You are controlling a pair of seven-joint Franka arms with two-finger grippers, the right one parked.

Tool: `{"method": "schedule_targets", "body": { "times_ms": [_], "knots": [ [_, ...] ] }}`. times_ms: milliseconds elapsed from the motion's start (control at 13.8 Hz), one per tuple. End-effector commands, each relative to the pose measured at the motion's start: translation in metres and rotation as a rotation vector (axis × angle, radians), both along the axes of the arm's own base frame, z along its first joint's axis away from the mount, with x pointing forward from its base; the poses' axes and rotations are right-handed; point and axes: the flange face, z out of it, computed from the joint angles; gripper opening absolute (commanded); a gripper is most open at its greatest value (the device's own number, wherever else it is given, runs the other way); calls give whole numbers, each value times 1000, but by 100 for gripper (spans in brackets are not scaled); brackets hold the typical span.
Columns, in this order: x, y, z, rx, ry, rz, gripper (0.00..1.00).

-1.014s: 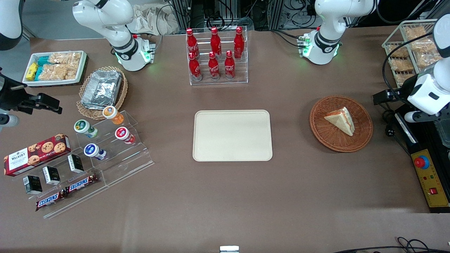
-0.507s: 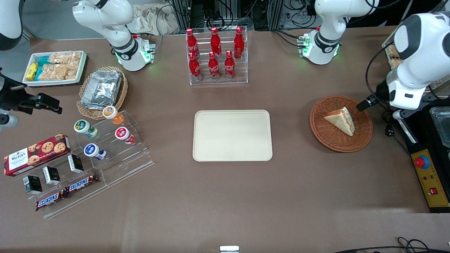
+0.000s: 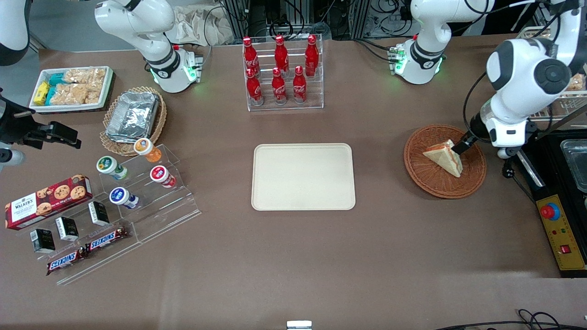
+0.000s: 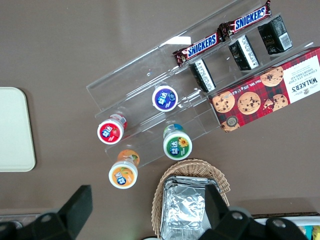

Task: Place sandwich from basket to tray
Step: 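Lower the open left gripper onto the wrapped sandwich in the basket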

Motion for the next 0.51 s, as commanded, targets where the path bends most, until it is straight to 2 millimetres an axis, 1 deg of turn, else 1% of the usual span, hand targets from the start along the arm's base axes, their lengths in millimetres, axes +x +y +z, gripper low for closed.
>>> {"method": "schedule_targets", "body": {
  "times_ms": [0, 435],
  "knots": [
    [-15, 2, -33, 10, -17, 36, 100],
    [-15, 7, -100, 1, 4, 61, 100]
  ]
}}
